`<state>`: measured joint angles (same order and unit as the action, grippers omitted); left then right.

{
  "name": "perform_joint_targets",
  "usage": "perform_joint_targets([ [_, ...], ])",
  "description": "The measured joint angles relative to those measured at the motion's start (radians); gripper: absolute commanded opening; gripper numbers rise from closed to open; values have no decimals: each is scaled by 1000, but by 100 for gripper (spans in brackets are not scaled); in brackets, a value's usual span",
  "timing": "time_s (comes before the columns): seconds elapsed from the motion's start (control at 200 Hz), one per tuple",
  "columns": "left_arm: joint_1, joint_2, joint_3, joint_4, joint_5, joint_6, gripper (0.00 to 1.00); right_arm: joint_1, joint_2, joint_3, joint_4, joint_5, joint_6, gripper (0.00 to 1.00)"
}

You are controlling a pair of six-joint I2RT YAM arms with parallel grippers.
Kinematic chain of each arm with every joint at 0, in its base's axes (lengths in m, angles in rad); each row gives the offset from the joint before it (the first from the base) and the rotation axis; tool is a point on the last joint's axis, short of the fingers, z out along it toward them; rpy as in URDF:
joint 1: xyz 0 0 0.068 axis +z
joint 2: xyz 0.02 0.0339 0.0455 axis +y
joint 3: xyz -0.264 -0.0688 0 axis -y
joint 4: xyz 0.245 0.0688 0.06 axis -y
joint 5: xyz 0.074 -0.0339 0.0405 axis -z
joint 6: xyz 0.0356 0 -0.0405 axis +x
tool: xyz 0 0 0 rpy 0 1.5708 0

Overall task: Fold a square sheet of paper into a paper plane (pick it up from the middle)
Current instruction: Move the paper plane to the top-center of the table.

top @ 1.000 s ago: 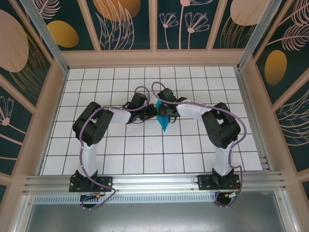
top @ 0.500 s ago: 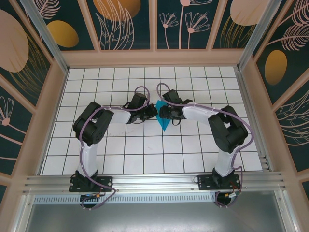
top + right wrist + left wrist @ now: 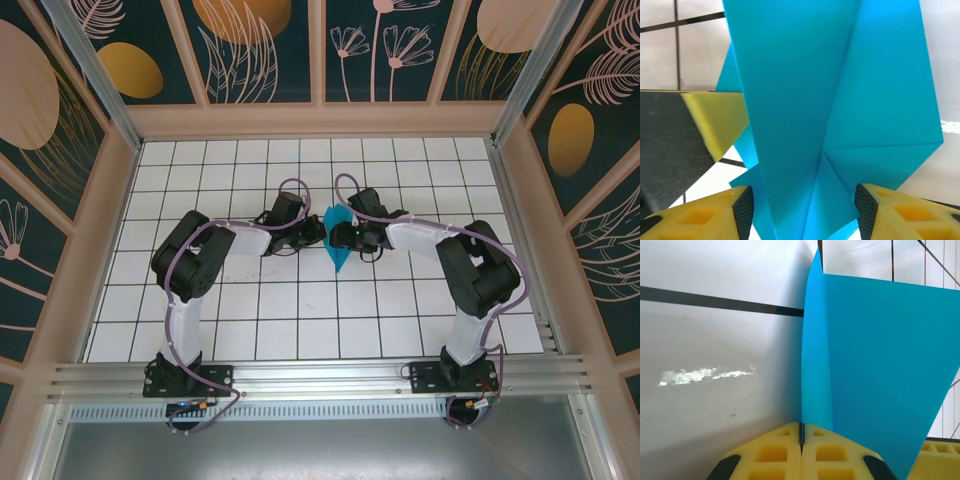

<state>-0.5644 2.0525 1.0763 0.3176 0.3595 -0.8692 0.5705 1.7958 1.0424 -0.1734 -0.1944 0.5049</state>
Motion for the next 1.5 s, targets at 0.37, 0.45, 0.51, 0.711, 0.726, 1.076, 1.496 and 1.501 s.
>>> perform_joint_targets([
  [0.37, 0, 0, 0, 0, 1, 0, 2, -7, -50, -51, 74, -114, 26, 57],
  [0.45, 0, 0, 0, 0, 2, 0, 2, -7, -50, -51, 74, -120, 26, 56],
  [0.51, 0, 0, 0, 0, 3, 0, 2, -6, -49, -51, 74, -120, 26, 55],
  [0.711, 0, 0, 0, 0, 3, 0, 2, 1, -23, -45, 71, -108, 26, 53],
  [0.726, 0, 0, 0, 0, 3, 0, 2, 2, -18, -43, 69, -105, 26, 53],
  [1.076, 0, 0, 0, 0, 7, 0, 2, 27, 31, 7, 53, -48, 26, 47],
  [1.496, 0, 1, 0, 0, 8, 0, 4, 53, 87, 61, 3, 64, 33, 39],
  [1.501, 0, 1, 0, 0, 8, 0, 4, 53, 87, 62, 1, 66, 33, 39],
])
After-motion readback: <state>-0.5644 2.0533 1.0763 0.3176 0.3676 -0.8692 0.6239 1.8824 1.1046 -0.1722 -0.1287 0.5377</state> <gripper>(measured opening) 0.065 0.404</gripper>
